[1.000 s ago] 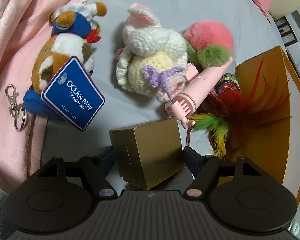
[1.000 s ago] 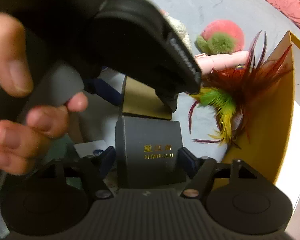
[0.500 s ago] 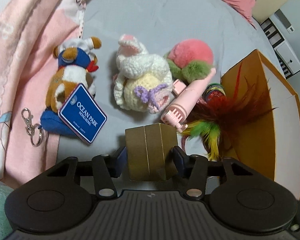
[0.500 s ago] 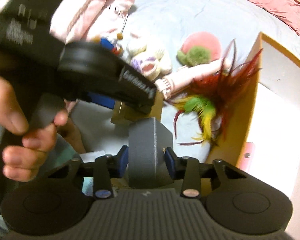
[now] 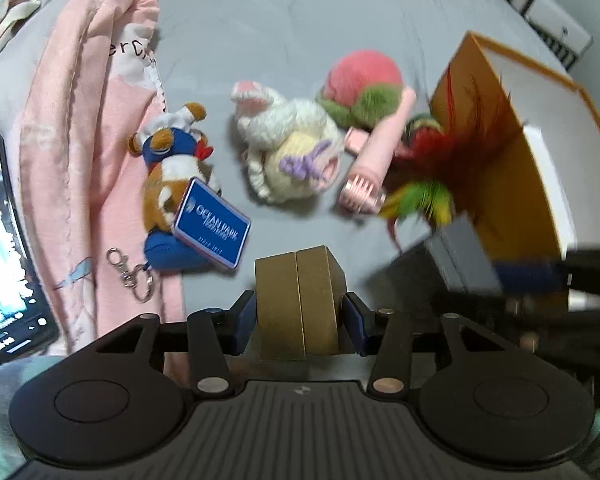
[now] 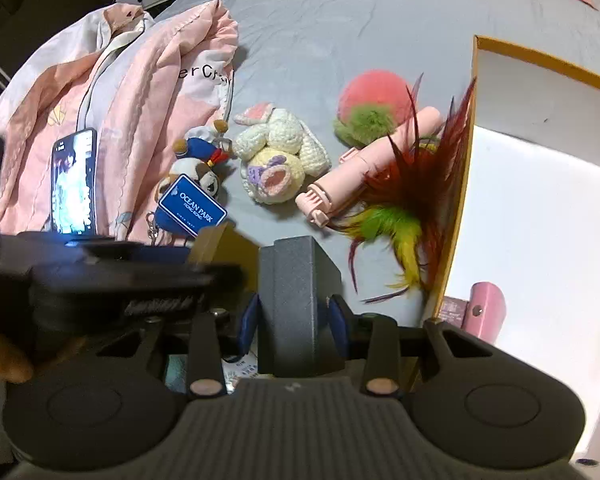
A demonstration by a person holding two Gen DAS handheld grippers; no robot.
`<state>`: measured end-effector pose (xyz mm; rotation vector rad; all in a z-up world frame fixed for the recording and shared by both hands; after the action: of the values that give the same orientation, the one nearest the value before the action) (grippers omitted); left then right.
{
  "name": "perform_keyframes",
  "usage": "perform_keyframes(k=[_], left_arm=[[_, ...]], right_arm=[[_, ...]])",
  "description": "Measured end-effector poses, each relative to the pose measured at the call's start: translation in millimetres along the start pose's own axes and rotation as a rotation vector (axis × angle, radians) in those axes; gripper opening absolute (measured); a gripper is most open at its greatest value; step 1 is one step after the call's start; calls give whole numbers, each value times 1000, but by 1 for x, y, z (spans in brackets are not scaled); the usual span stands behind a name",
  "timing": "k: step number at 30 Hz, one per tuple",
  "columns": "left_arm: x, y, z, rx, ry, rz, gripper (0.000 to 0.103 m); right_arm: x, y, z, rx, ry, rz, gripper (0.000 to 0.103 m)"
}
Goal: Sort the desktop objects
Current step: 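Lift the dark grey box and gold box toward the orange-rimmed box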
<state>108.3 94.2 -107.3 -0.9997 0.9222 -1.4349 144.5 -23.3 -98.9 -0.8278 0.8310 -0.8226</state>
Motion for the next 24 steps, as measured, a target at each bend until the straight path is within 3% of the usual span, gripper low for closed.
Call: perform_keyframes(k=[3, 6, 11, 16, 24], left_arm=[[3, 7, 0, -38, 31, 1, 54], [6, 17, -1, -65, 43, 14, 53], [5, 21, 0, -75, 28, 8, 53], [8, 24, -4, -118, 28, -49, 53], [13, 22, -4, -91, 44, -54, 53]], right_arm=[[1, 3, 3, 10, -4, -16, 40], [-2, -2, 7, 13, -7, 22, 40], [2, 3, 10, 6, -4, 12, 40], [1, 4, 13, 15, -2, 14, 40], [3, -41, 14, 112, 48, 100, 40]])
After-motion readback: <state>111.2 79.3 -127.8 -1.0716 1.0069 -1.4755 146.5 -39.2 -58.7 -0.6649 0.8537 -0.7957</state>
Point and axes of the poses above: each gripper's, at about its wrist camera, not at the fingertips, and y roughly the way its jaws point, x to its right, z to its top, the point moved 7 cm from there along y, roughly the way its jaws point, and after that the axes turned 2 degrees about y, right-handed, at the moved point
